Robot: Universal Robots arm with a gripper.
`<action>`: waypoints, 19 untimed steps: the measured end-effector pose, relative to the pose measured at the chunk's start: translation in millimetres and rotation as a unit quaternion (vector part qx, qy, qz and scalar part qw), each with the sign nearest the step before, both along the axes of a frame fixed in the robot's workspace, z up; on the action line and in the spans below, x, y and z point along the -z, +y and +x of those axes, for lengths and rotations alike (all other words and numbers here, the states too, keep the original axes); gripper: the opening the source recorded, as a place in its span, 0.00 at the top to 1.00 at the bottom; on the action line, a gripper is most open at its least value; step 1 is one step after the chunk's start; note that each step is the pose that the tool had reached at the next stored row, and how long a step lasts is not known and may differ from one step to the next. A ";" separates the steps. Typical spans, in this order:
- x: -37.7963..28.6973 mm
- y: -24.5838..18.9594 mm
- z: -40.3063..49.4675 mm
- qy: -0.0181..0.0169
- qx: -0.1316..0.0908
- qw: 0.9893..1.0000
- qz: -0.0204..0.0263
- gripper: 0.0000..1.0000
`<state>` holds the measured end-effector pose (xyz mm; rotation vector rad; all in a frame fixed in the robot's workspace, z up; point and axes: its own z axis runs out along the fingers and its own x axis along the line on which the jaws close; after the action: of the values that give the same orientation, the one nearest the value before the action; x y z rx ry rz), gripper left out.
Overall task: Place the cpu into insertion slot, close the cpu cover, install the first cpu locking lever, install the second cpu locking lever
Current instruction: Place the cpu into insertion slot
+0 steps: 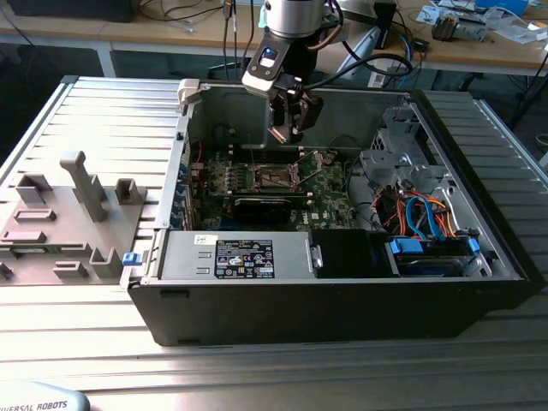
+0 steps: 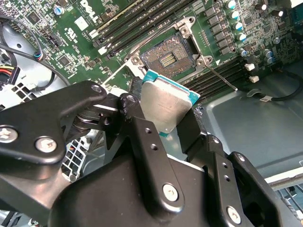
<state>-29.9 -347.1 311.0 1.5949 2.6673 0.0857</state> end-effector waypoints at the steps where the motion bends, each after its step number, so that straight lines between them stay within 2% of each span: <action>1: 0.0 0.0 0.0 0.000 0.000 1.000 0.000 0.46; 19: 0.2 0.0 0.0 0.000 0.005 1.000 0.000 0.46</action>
<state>-29.9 -347.1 310.8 1.6087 2.6587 0.0853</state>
